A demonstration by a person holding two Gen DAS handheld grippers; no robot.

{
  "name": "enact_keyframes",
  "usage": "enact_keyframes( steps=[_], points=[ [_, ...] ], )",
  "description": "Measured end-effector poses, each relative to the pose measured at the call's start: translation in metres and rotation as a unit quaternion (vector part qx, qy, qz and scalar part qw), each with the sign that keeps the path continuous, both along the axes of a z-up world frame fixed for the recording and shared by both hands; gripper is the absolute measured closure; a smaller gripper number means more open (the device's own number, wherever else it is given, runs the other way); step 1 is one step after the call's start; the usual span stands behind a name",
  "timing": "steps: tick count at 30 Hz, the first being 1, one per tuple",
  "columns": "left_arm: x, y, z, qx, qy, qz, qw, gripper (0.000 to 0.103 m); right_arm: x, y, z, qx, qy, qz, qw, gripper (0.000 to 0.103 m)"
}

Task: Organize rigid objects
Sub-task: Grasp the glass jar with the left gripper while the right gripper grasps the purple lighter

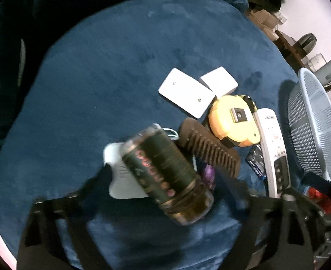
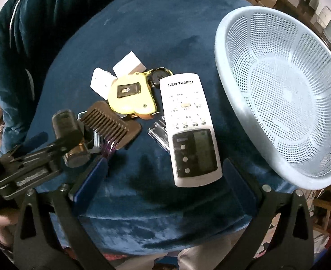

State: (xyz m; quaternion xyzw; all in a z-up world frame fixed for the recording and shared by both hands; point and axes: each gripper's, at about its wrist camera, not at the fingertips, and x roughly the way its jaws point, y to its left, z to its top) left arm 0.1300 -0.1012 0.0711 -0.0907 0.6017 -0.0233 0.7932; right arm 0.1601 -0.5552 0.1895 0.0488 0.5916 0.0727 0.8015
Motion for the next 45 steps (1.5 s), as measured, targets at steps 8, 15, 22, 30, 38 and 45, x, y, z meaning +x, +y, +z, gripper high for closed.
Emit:
enact_keyframes(
  steps=[8, 15, 22, 30, 38, 45],
  points=[
    [-0.015, 0.018, -0.001, -0.03, -0.002, 0.004, 0.9995, 0.049, 0.003, 0.005, -0.004, 0.032, 0.004, 0.023, 0.999, 0.001],
    [-0.044, 0.052, 0.003, -0.002, -0.003, 0.025, 0.9997, 0.049, 0.0, 0.033, -0.007, 0.029, 0.018, 0.067, 0.997, 0.004],
    [-0.068, 0.082, -0.02, 0.006, 0.033, 0.048, 0.9983, 0.049, 0.007, 0.066, -0.02, 0.018, 0.039, 0.11, 0.993, 0.009],
    [-0.068, 0.087, -0.039, 0.0, 0.049, 0.052, 0.9975, 0.046, 0.011, 0.087, -0.039, 0.036, 0.077, 0.128, 0.988, 0.02],
    [-0.067, 0.085, -0.051, 0.004, 0.047, 0.056, 0.9973, 0.045, 0.01, 0.121, -0.061, 0.012, 0.094, 0.099, 0.991, 0.045],
    [-0.073, 0.1, -0.049, -0.009, 0.048, 0.06, 0.997, 0.048, 0.007, 0.16, -0.078, -0.039, 0.094, 0.107, 0.989, 0.072]
  ],
)
